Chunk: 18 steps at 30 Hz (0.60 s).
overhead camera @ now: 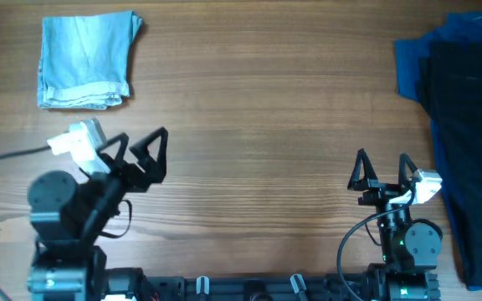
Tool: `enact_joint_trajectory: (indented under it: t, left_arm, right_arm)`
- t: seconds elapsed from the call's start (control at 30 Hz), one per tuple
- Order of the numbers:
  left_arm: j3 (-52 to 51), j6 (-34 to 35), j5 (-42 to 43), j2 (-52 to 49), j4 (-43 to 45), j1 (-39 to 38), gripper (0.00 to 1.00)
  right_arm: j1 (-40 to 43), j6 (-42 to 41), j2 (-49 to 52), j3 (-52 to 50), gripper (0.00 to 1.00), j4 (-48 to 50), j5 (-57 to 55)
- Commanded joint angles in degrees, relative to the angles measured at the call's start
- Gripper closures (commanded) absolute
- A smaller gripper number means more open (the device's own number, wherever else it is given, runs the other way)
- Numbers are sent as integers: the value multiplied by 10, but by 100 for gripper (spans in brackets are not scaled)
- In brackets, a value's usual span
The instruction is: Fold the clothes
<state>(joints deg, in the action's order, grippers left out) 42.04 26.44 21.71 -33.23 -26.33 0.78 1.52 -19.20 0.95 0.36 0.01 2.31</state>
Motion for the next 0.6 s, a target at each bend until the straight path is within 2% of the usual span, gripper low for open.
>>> enact_joint_trajectory:
  t: [0.0, 0.13, 0.27, 0.57]
  left_arm:
    - [-97, -5, -44, 56, 83, 3, 0]
    - [-200, -5, -85, 117, 178, 4, 0]
    - [-257, -5, -116, 158, 229, 3, 0]
    - [-328, -7, -187, 227, 260, 4, 0]
  right_arm:
    - [-4, 10, -2, -1, 0, 3, -10]
    - [-4, 10, -2, -1, 0, 3, -10]
    - [-4, 10, -2, -1, 0, 3, -10]
    - [-4, 10, -2, -1, 0, 3, -10]
